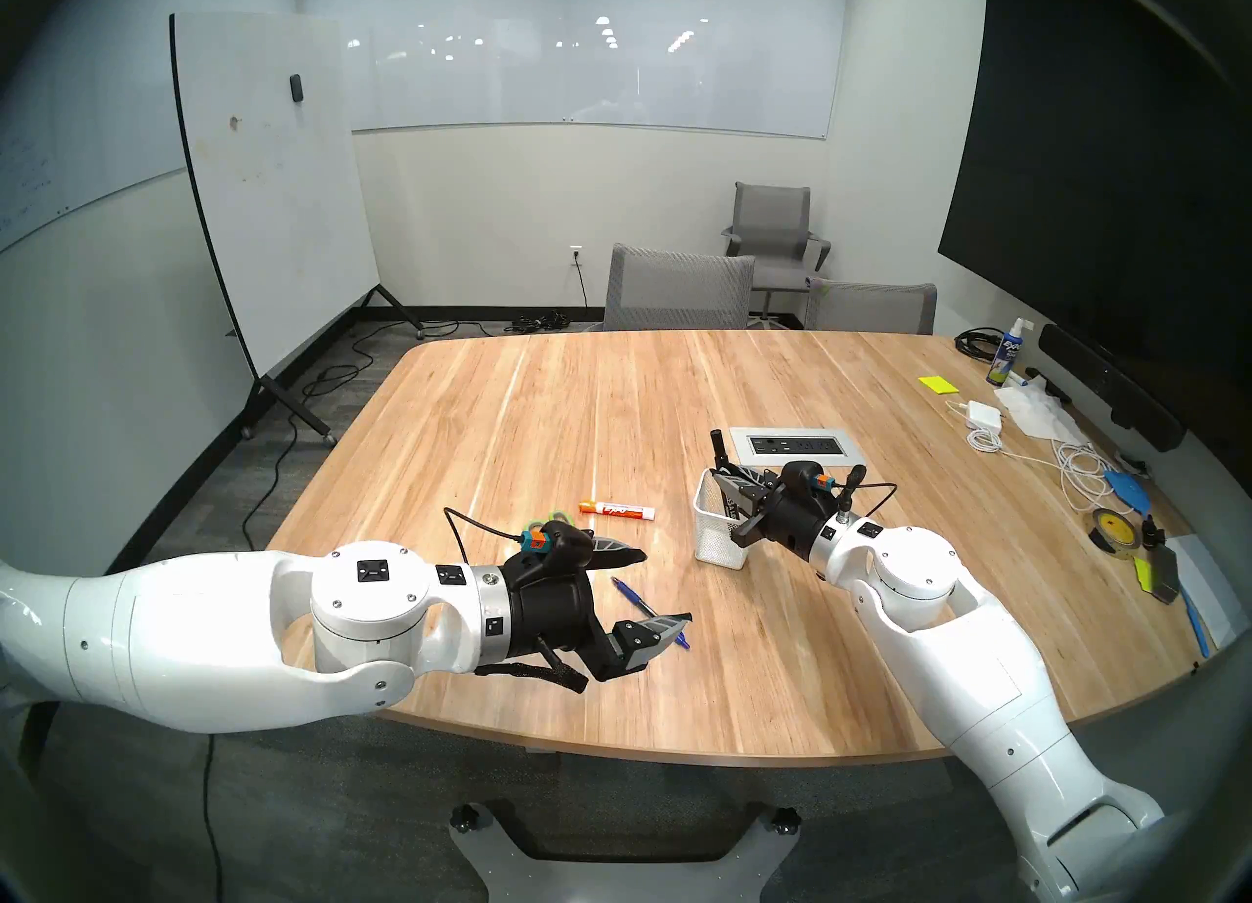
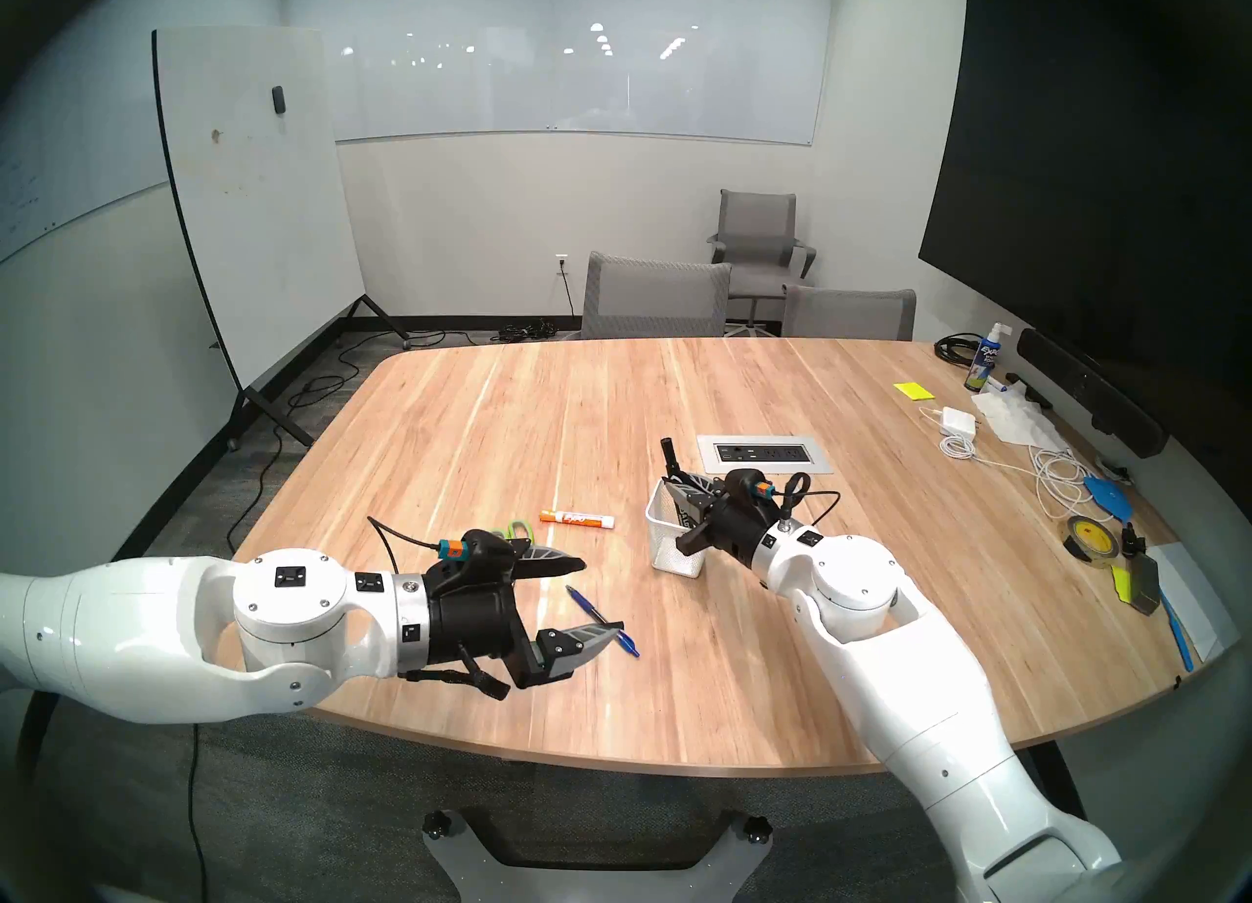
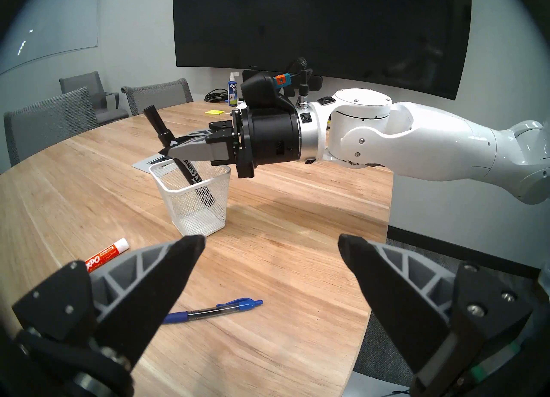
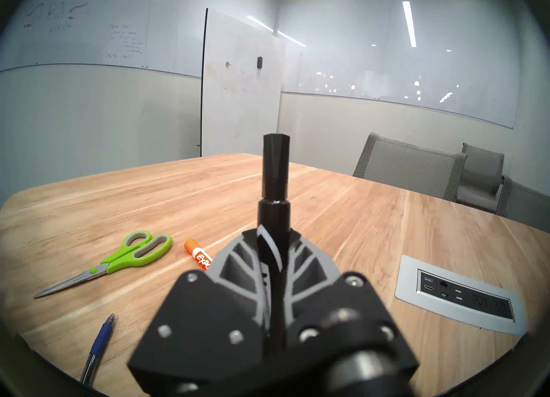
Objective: Place the pen, the marker, and the scissors into the pen holder
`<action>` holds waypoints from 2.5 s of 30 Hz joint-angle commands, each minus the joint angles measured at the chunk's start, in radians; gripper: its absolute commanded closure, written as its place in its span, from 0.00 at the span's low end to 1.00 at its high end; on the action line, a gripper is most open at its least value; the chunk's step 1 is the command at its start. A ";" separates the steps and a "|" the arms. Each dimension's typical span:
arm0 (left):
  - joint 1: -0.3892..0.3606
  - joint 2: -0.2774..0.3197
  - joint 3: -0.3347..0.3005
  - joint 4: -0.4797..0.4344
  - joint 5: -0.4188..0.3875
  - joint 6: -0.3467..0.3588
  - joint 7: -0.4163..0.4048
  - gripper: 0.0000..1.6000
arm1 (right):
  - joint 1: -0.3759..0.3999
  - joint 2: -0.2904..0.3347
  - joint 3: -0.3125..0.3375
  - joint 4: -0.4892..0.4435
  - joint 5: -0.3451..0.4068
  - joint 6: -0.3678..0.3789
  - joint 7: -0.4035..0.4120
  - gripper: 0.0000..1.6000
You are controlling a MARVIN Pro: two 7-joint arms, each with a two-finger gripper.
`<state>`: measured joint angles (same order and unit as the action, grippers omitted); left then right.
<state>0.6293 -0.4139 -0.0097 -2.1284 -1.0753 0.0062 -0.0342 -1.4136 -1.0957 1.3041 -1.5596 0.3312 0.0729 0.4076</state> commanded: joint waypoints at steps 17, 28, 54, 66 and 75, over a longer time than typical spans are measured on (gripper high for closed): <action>-0.008 0.000 -0.010 -0.007 0.002 -0.009 0.002 0.00 | 0.031 -0.001 0.001 -0.026 -0.004 0.046 0.011 0.53; -0.008 0.000 -0.010 -0.007 0.002 -0.009 0.002 0.00 | 0.031 -0.002 0.019 -0.033 0.008 0.056 0.028 0.16; -0.008 0.000 -0.009 -0.007 0.002 -0.009 0.002 0.00 | -0.013 0.065 0.104 -0.101 0.083 0.105 0.142 0.07; -0.008 0.000 -0.009 -0.007 0.002 -0.008 0.001 0.00 | -0.095 0.176 0.228 -0.177 0.184 0.145 0.335 0.09; -0.008 0.000 -0.009 -0.007 0.002 -0.008 0.002 0.00 | -0.149 0.224 0.299 -0.206 0.229 0.150 0.450 0.08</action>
<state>0.6291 -0.4141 -0.0093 -2.1283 -1.0753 0.0061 -0.0341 -1.5259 -0.9271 1.5485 -1.7204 0.5129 0.2269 0.7853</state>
